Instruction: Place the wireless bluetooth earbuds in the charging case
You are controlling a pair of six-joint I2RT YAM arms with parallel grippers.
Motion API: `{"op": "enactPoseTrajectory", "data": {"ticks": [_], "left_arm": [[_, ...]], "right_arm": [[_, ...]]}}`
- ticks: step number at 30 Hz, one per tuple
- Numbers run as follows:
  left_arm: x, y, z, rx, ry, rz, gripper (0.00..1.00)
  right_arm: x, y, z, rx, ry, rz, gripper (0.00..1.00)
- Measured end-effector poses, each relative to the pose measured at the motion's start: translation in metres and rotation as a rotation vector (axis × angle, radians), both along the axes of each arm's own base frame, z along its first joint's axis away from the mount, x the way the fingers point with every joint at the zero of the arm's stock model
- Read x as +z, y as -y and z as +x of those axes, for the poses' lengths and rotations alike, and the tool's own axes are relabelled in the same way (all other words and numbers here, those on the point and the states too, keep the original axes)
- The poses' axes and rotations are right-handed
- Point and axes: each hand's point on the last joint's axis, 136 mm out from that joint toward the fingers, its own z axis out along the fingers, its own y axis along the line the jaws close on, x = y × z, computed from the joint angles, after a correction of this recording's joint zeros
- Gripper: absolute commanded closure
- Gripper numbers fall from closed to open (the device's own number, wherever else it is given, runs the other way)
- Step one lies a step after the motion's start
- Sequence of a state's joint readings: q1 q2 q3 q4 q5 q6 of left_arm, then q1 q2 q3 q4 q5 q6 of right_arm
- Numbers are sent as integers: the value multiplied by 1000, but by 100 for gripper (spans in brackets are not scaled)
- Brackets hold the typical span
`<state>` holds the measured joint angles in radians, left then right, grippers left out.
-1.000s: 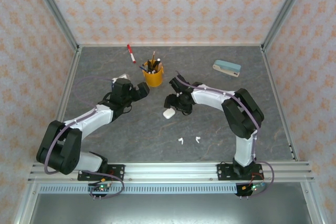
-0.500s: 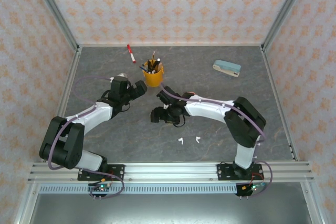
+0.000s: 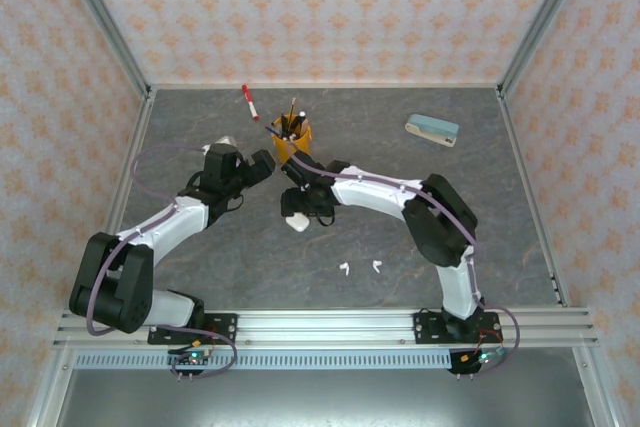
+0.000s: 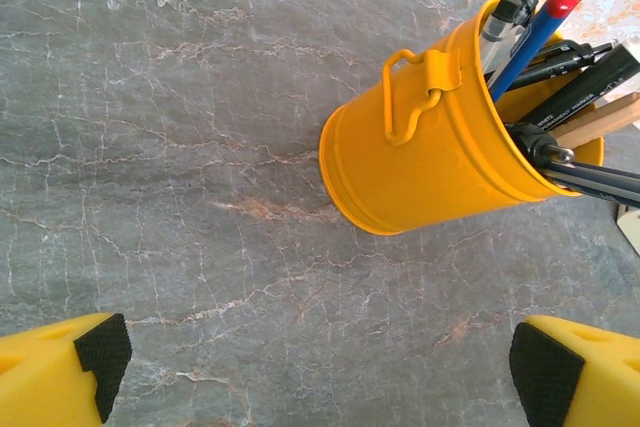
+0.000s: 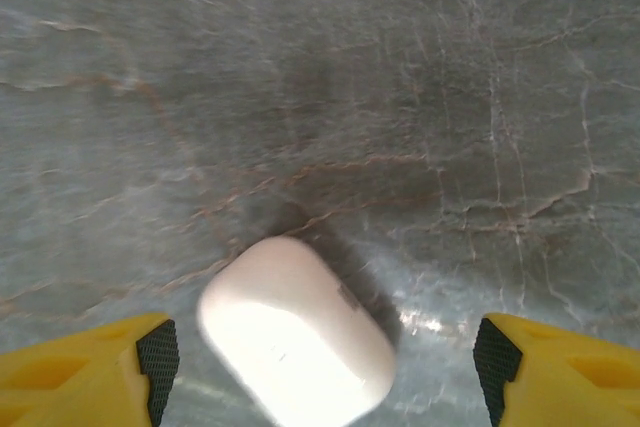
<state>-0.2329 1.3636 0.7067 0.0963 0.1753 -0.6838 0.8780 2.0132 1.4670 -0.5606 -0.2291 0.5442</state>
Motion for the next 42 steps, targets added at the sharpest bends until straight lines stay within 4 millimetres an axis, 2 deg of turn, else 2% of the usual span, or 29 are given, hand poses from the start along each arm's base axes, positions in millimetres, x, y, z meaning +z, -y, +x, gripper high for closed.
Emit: {"op": "enactPoseTrajectory", "data": {"ticks": [3,6,11,14,17,19,21,24,29,31,33,35,39,42], "left_arm": [[2,0,-1,1,3,-1,0],[3,0,-1,0,5,-2,0],[3,0,-1,0,4,-1,0],[2,0,-1,0,2,-1,0],[1,-3,-2,7,-4,1,0],[1,-8,-1,20,-7,1,0],[0,-13,0,33,-9,2,0],[0,-21,1,52,-12,2,0],[0,-31,2,79,-15,2,0],[1,-35,1,88,-12,2,0],[4,-37,1,94,-5,0,0],[6,-38,1,97,0,0,0],[6,-38,1,97,-2,0,0],[6,-38,1,96,-4,0,0]], "right_arm": [[-14,-2,1,0,-19,-7,23],[-13,-7,2,6,-16,22,24],[-13,-15,-9,33,-35,75,25],[-11,-27,-29,80,-65,121,25],[-7,-40,-65,161,-110,157,25],[2,-46,-86,214,-121,178,25],[18,-49,-96,259,-99,197,24],[41,-42,-86,272,-24,175,23],[70,-33,-42,303,147,60,18],[74,-33,-30,345,201,7,18],[66,-33,-22,413,228,-57,17],[49,-31,-21,481,222,-123,17],[11,-21,-26,597,165,-234,17],[-6,-15,-29,651,131,-284,17]]}}
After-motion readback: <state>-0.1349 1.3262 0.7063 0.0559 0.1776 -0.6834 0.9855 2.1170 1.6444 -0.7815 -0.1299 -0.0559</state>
